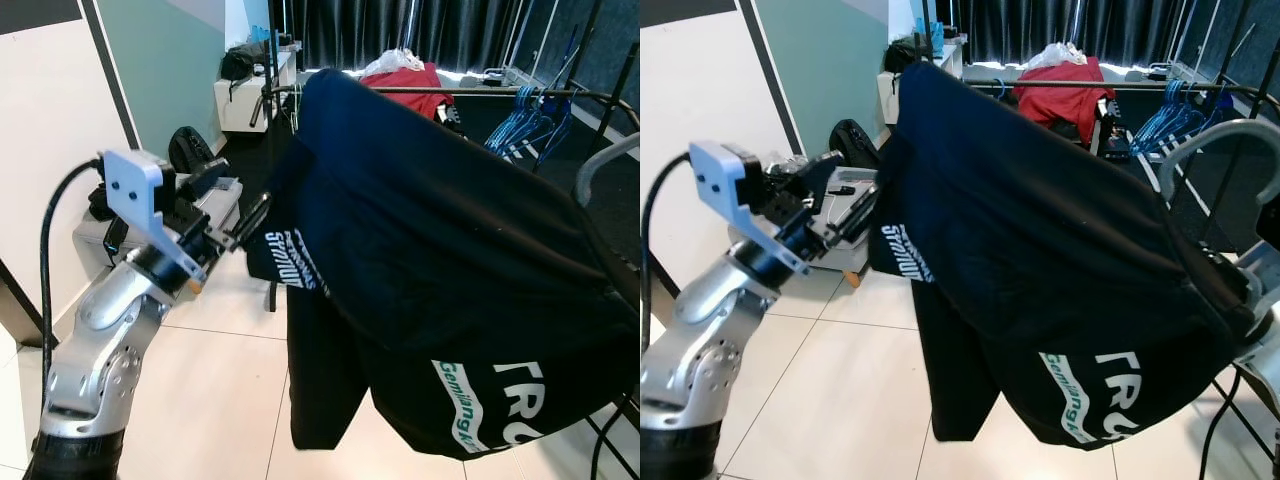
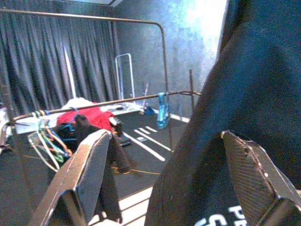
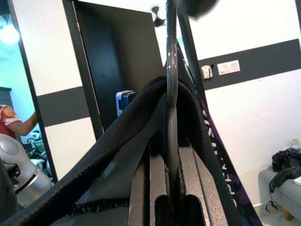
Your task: Hang hanger
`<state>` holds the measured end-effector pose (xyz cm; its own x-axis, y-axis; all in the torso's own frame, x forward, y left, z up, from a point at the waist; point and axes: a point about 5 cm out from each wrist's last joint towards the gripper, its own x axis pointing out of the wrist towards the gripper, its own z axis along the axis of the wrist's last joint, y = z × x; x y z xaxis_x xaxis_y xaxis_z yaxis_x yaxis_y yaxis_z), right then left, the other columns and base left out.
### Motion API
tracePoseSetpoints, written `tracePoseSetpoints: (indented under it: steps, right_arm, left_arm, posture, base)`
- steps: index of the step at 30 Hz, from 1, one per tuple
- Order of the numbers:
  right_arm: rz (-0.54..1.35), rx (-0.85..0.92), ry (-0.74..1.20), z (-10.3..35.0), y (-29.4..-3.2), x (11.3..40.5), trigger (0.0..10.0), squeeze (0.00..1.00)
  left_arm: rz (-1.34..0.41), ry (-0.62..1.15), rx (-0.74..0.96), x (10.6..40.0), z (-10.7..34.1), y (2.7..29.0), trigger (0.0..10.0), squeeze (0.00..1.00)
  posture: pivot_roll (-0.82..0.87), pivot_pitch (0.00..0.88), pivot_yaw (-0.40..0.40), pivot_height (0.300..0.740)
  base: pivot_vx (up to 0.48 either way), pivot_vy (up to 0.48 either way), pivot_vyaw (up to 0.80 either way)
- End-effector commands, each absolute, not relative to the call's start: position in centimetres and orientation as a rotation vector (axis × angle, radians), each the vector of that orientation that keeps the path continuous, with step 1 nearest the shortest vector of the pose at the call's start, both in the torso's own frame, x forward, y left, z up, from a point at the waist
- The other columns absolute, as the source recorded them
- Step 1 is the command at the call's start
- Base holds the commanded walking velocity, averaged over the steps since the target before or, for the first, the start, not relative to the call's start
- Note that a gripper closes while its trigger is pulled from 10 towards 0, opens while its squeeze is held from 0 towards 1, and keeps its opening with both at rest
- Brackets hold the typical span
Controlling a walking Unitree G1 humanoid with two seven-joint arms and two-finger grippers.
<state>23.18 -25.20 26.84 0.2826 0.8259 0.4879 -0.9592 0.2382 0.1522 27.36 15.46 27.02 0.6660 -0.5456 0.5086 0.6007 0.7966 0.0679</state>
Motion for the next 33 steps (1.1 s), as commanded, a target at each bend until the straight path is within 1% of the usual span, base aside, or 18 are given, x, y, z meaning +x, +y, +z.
tracePoseSetpoints:
  steps: [1,3,4,8,14,18,20,21,23,25,31,33]
  right_arm:
    - [1.249,0.452,-0.372,27.4,-25.8,23.0,10.0,0.0]
    - [1.232,0.446,-0.377,27.6,-26.3,23.0,10.0,0.0]
    - [1.227,0.445,-0.38,27.7,-26.4,23.0,10.0,0.0]
    - [1.228,0.443,-0.378,27.7,-26.6,23.0,10.0,0.0]
    - [1.234,0.441,-0.377,27.9,-26.6,23.2,10.0,0.0]
    - [1.236,0.441,-0.378,28.0,-26.6,23.2,10.0,0.0]
    - [1.247,0.441,-0.379,28.1,-26.3,23.4,10.0,0.0]
    - [1.247,0.441,-0.379,28.1,-26.3,23.4,10.0,0.0]
    - [1.259,0.446,-0.38,28.1,-25.9,23.5,10.0,0.0]
    - [1.264,0.451,-0.381,28.1,-25.6,23.6,10.0,0.0]
    - [1.283,0.469,-0.387,27.8,-25.0,23.8,10.0,0.0]
    - [1.285,0.472,-0.387,27.8,-25.0,23.8,10.0,0.0]
  left_arm:
    - [-0.714,-0.544,-0.141,26.6,27.1,15.4,10.0,0.0]
    - [-0.922,-0.524,-0.224,24.3,26.6,15.0,10.0,0.0]
    - [-0.99,-0.516,-0.243,23.4,26.4,14.9,10.0,0.0]
    - [-1.041,-0.481,-0.269,22.6,25.9,14.4,10.0,0.0]
    - [-1.109,-0.438,-0.369,21.5,25.1,12.5,10.0,0.0]
    - [-1.116,-0.43,-0.378,21.4,25.1,12.3,10.0,0.0]
    - [-1.104,-0.394,-0.366,21.7,24.4,11.5,10.0,0.0]
    - [-1.104,-0.394,-0.366,21.7,24.4,11.5,10.0,0.0]
    - [-1.06,-0.353,-0.312,22.3,23.4,10.7,10.0,0.0]
    - [-1.034,-0.335,-0.283,22.6,23.0,10.4,10.0,0.0]
    - [-0.961,-0.281,-0.197,23.5,21.9,10.3,10.0,0.0]
    - [-0.954,-0.276,-0.191,23.5,21.9,10.3,10.0,0.0]
  posture:
    - [-0.04,0.0,-0.006,0.74]
    - [-0.04,0.0,-0.008,0.74]
    - [-0.04,0.0,-0.008,0.74]
    - [-0.03,0.0,-0.013,0.74]
    - [-0.03,0.0,-0.017,0.74]
    - [-0.03,0.0,-0.017,0.74]
    - [-0.03,0.0,-0.017,0.74]
    - [-0.03,0.0,-0.017,0.74]
    - [-0.03,0.0,-0.018,0.74]
    - [-0.03,0.0,-0.018,0.74]
    - [-0.03,0.0,-0.02,0.74]
    - [-0.03,0.0,-0.02,0.74]
  base:
    - [0.0,0.0,0.0]
    - [0.0,0.0,0.0]
    - [0.0,0.0,0.0]
    - [0.0,0.0,0.0]
    - [0.0,0.0,0.0]
    - [0.0,0.0,0.0]
    - [0.0,0.0,0.0]
    - [0.0,0.0,0.0]
    - [0.0,0.0,0.0]
    - [0.0,0.0,0.0]
    - [0.0,0.0,0.0]
    - [0.0,0.0,0.0]
